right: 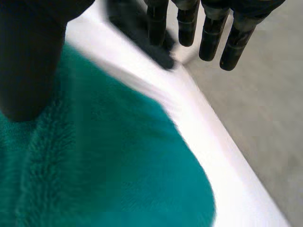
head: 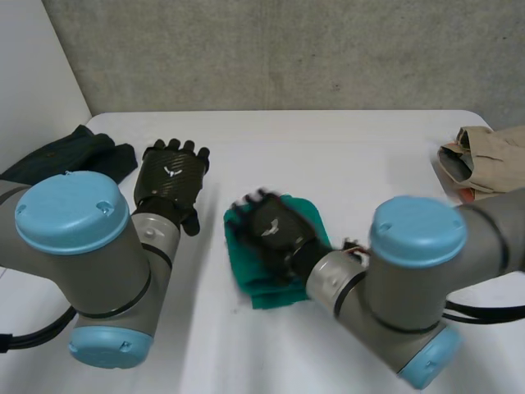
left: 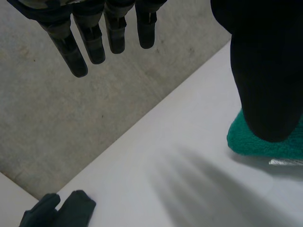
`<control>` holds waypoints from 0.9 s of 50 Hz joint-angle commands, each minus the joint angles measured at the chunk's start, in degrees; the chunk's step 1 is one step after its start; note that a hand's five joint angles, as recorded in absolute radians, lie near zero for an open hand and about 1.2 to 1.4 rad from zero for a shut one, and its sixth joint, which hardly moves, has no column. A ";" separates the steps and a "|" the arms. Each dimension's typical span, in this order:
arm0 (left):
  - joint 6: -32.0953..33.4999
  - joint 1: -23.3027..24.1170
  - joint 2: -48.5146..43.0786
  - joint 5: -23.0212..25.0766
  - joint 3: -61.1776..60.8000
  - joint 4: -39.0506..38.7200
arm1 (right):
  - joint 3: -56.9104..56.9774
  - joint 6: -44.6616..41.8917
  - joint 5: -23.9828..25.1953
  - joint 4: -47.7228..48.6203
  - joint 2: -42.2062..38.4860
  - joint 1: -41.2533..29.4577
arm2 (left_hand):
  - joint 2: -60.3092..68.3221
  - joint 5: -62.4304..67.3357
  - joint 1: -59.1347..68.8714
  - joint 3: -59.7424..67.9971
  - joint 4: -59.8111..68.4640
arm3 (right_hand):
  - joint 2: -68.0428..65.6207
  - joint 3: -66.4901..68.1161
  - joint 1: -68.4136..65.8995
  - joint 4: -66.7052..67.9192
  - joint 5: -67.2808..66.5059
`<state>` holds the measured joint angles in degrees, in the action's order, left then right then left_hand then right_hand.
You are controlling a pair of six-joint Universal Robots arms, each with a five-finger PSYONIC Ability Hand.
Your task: Fold the laundry.
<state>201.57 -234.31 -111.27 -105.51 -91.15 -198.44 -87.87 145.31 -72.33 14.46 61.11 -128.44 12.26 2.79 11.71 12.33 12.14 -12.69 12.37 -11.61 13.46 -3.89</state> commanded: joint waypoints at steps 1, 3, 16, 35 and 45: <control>-5.57 4.03 -0.61 1.18 4.48 -0.02 | -1.78 27.46 -1.85 -1.18 8.41 10.05 | -1.21 -1.74 -0.66 -1.28 -1.09 | 2.69 -2.37 1.61 -3.46 3.89; -7.93 5.61 -1.31 3.63 5.71 0.59 | -0.73 31.60 -1.59 -4.34 8.33 11.28 | -0.71 -1.23 -0.16 -0.77 -0.58 | 2.69 -2.37 1.61 -3.46 3.89; -9.97 7.64 -12.82 4.88 10.37 12.89 | 11.49 22.83 -2.11 -21.48 -6.52 11.11 | -0.03 -0.55 0.52 -0.09 0.09 | 2.69 -2.37 1.61 -3.46 3.89; -5.14 7.20 -6.96 7.85 13.80 16.86 | 8.35 13.42 -4.14 -17.03 0.23 10.14 | -1.04 -1.56 -0.49 -1.10 -0.92 | 2.69 -2.37 1.61 -3.46 3.89; -7.33 2.19 4.66 22.28 14.59 18.96 | -7.74 13.16 -3.87 -5.94 8.50 8.38 | 0.31 -0.22 0.85 0.24 0.43 | 2.69 -2.37 1.61 -3.46 3.89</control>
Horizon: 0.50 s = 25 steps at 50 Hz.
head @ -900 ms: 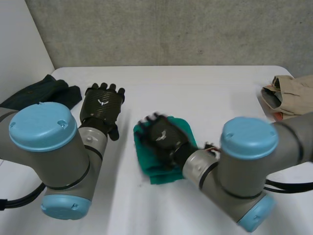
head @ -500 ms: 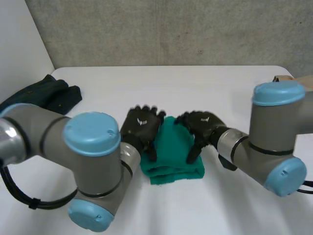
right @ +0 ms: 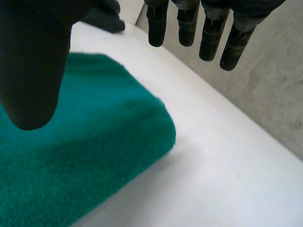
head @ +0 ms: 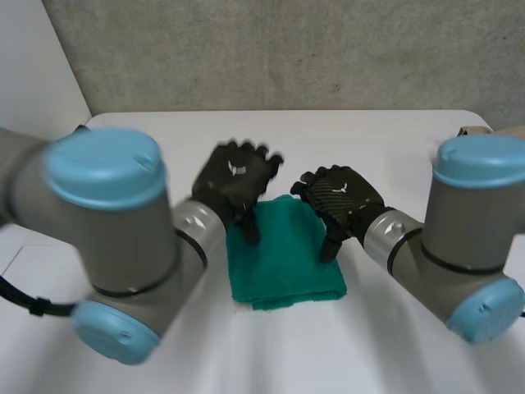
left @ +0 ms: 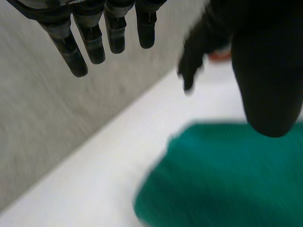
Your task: Fold the laundry.
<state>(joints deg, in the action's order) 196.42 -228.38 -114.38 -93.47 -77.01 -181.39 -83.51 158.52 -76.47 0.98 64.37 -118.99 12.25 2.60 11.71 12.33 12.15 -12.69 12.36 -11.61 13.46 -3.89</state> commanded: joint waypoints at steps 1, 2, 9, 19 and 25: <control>-2.80 -3.91 7.95 10.76 0.45 2.44 | -14.20 -0.05 0.53 9.20 5.15 -1.15 | 0.49 0.14 1.03 0.41 0.58 | 2.69 -2.36 1.61 -3.46 3.89; -3.32 -4.09 8.03 11.20 0.54 3.06 | -15.09 -0.05 0.53 10.17 5.15 -1.24 | 0.49 0.14 1.03 0.41 0.58 | 2.69 -2.36 1.61 -3.46 3.89; -5.00 -5.06 8.12 12.35 0.54 4.82 | -17.21 -0.66 0.79 15.19 -0.19 -3.08 | 0.82 0.48 1.36 0.74 0.92 | 2.69 -2.36 1.61 -3.46 3.89; -5.09 -5.06 8.12 12.43 0.45 4.73 | -14.40 -1.19 0.53 20.20 -6.80 -3.96 | 0.66 0.31 1.20 0.58 0.75 | 2.69 -2.36 1.61 -3.46 3.89; -5.17 -5.06 8.21 12.43 0.45 4.73 | -11.94 -3.56 0.09 21.17 -9.88 -4.58 | 0.66 0.31 1.20 0.58 0.75 | 2.69 -2.36 1.61 -3.46 3.89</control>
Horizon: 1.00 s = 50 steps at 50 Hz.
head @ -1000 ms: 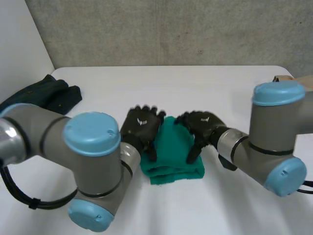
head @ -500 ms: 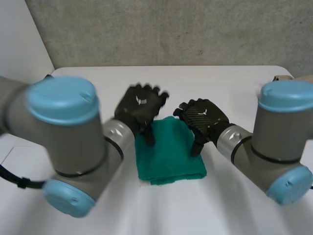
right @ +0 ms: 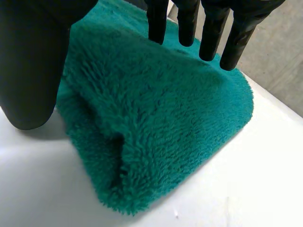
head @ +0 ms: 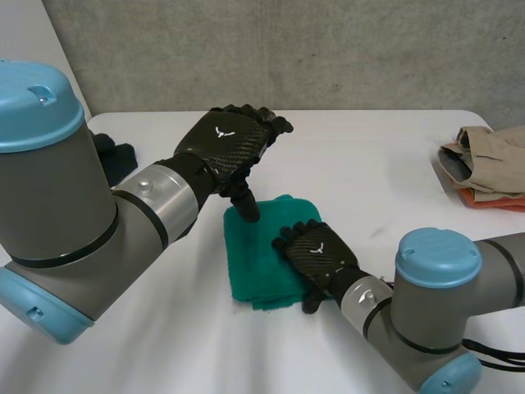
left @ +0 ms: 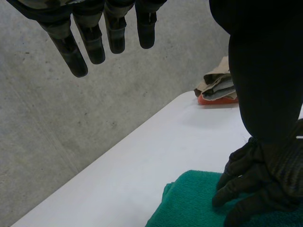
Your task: Fold the laundry.
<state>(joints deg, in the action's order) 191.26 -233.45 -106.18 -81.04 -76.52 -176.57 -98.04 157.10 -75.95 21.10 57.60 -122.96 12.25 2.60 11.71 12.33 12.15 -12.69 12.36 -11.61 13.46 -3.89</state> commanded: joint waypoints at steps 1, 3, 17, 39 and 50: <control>-0.01 0.10 0.01 0.01 -0.03 -0.09 | 2.94 -2.41 -0.43 1.05 -3.37 -0.61 | 0.65 0.31 1.19 0.57 0.75 | 2.69 -2.36 1.61 -3.46 3.89; -0.01 0.19 0.01 0.01 -0.03 -0.09 | 3.73 -2.85 -0.52 1.57 -3.81 -0.61 | 0.65 0.31 1.19 0.57 0.75 | 2.69 -2.36 1.61 -3.46 3.89; -0.01 0.72 0.18 0.01 -0.12 0.00 | 10.41 -2.67 -0.87 2.72 -5.40 -0.70 | 0.65 0.31 1.19 0.57 0.75 | 2.69 -2.36 1.61 -3.46 3.89; -0.71 0.72 0.88 6.07 -0.74 0.44 | 15.78 -2.76 0.45 0.18 -6.28 0.08 | 0.32 -0.02 0.86 0.24 0.42 | -67.31 67.64 -68.39 66.54 -66.11; -2.56 0.37 1.94 9.67 -0.91 0.52 | 6.81 -9.35 13.62 -3.34 1.54 18.62 | -0.53 -0.87 0.01 -0.60 -0.43 | -67.31 67.64 -68.39 66.54 -66.11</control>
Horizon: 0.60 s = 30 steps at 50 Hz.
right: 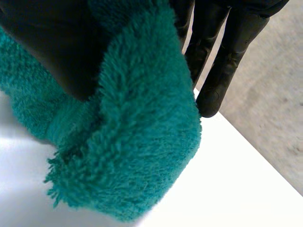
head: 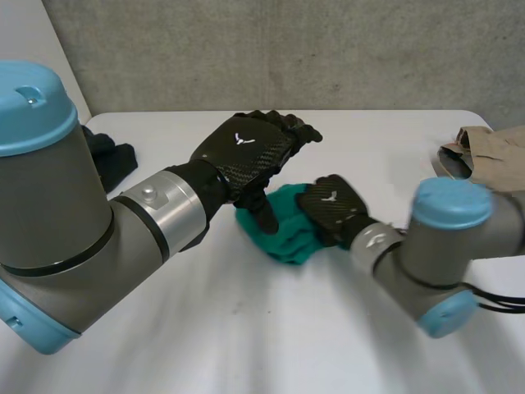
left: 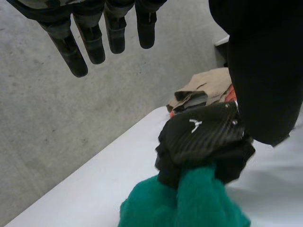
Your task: Fold the laundry.
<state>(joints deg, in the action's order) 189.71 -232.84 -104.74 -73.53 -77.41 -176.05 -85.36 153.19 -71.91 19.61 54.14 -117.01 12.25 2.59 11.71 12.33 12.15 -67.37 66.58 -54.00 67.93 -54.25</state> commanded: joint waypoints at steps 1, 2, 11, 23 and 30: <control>-1.09 -0.25 0.50 2.17 -0.03 0.01 | -6.31 -6.23 10.38 -2.11 5.62 14.07 | -0.52 -0.86 0.01 -0.60 -0.43 | -12.63 13.42 -26.00 12.07 -15.75; -1.09 -0.34 0.59 2.17 -0.03 0.01 | -6.49 -7.46 11.78 -2.64 6.58 16.52 | -0.52 -0.86 0.01 -0.60 -0.43 | -12.63 13.42 -26.00 12.07 -15.75; -1.62 -0.42 0.94 2.25 0.06 -0.17 | 0.01 -8.26 17.50 -2.91 6.59 22.26 | -0.52 -0.86 0.01 -0.60 -0.43 | -12.63 13.42 -26.00 12.07 -15.75; -1.62 -0.34 1.03 2.25 -0.11 -0.08 | 21.19 10.18 17.68 9.38 3.43 26.91 | -0.52 -0.86 0.01 -0.60 -0.43 | -12.63 13.42 -26.00 12.07 -15.75; -1.71 -0.34 1.03 2.25 -0.20 -0.08 | 30.24 20.65 16.63 18.09 -1.58 34.65 | -0.52 -0.86 0.01 -0.60 -0.43 | -12.63 13.42 -26.00 12.07 -15.75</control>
<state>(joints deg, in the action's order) 188.05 -233.16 -103.71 -71.28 -77.52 -176.15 -63.14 164.13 -54.11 29.67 57.20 -89.33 12.25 2.60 11.71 12.33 12.15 -67.37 66.58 -54.33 67.98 -54.25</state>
